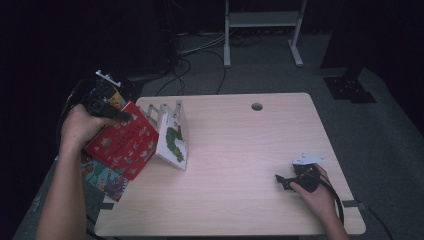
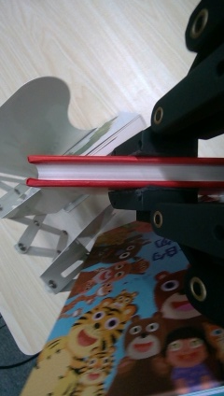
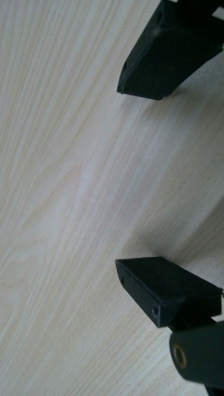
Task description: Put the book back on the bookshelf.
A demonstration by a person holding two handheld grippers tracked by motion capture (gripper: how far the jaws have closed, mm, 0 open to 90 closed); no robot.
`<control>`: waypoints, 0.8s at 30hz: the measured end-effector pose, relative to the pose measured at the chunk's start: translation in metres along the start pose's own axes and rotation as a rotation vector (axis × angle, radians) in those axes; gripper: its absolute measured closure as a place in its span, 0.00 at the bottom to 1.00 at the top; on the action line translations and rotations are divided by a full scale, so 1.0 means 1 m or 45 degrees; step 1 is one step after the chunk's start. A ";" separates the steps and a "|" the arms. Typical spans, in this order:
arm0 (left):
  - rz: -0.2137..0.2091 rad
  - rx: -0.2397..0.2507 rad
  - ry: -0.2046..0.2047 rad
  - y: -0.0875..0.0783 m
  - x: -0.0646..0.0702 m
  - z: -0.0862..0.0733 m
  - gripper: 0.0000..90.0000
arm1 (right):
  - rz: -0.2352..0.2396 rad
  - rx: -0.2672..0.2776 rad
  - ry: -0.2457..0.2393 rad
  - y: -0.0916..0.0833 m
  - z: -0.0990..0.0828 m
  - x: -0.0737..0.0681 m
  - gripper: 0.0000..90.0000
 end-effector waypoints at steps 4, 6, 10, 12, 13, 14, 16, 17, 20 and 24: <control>0.010 -0.004 0.000 0.007 -0.004 0.010 0.88 | -0.001 0.000 0.002 0.000 0.000 0.000 0.14; 0.013 -0.010 0.001 0.011 -0.005 0.015 0.88 | -0.001 0.000 0.001 0.000 0.000 0.000 0.14; 0.022 -0.023 0.005 0.019 -0.007 0.026 0.87 | -0.002 0.003 0.000 0.000 0.000 0.000 0.14; 0.027 -0.020 0.003 0.023 -0.008 0.031 0.87 | -0.003 0.002 0.004 0.000 0.000 0.000 0.14; 0.029 -0.023 -0.001 0.025 -0.008 0.032 0.87 | -0.003 0.001 0.004 0.000 0.000 0.000 0.14; 0.032 -0.026 0.001 0.027 -0.009 0.034 0.87 | -0.003 0.002 0.003 0.000 0.000 0.000 0.14; 0.039 -0.028 -0.003 0.032 -0.011 0.036 0.87 | -0.003 0.002 0.003 0.000 0.000 0.000 0.14; 0.042 -0.039 -0.008 0.035 -0.012 0.037 0.87 | -0.003 0.001 0.005 0.000 0.000 0.000 0.14; 0.040 -0.022 -0.026 0.044 -0.014 0.040 0.87 | -0.003 0.001 0.004 0.000 0.000 0.000 0.14; 0.044 -0.016 -0.035 0.054 -0.017 0.044 0.87 | -0.003 0.001 0.006 0.000 0.000 0.000 0.14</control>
Point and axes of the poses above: each handheld gripper's, and its own axes: y roughly forward along the jaws, z roughly out of its top, x roughly to its right, the point moved 9 cm from there along y, roughly forward along the jaws, and after that the axes turned 11 degrees about x, right-handed, at the moved point
